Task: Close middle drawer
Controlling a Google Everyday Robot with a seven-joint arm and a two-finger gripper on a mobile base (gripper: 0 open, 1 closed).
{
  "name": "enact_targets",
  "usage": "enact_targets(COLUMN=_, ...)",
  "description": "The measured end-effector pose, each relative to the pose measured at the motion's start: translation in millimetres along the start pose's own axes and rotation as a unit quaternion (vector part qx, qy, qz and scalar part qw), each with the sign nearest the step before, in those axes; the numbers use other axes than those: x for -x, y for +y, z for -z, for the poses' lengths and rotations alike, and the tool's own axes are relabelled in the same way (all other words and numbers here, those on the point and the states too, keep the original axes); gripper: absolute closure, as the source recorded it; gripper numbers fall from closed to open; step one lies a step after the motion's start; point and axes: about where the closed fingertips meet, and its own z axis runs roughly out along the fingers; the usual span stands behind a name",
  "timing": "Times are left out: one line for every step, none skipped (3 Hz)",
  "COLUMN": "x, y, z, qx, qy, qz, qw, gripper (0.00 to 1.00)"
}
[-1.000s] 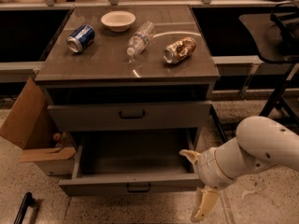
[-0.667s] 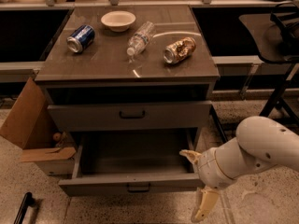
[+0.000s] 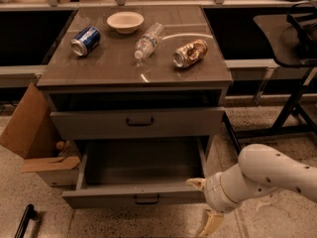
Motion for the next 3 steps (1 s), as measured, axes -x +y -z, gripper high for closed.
enact_targets(x=-23.5, y=-0.9, z=-30.8, qx=0.007, qy=0.012, qz=-0.003, qw=0.9999, gripper=0.42)
enact_targets(x=-22.4, y=-0.8, z=-30.5, qx=0.007, qy=0.011, qz=-0.002, qw=0.9999, gripper=0.65)
enact_targets(x=-22.1, y=-0.3, z=-31.2, qx=0.008, qy=0.011, qz=-0.001, qw=0.9999, gripper=0.89)
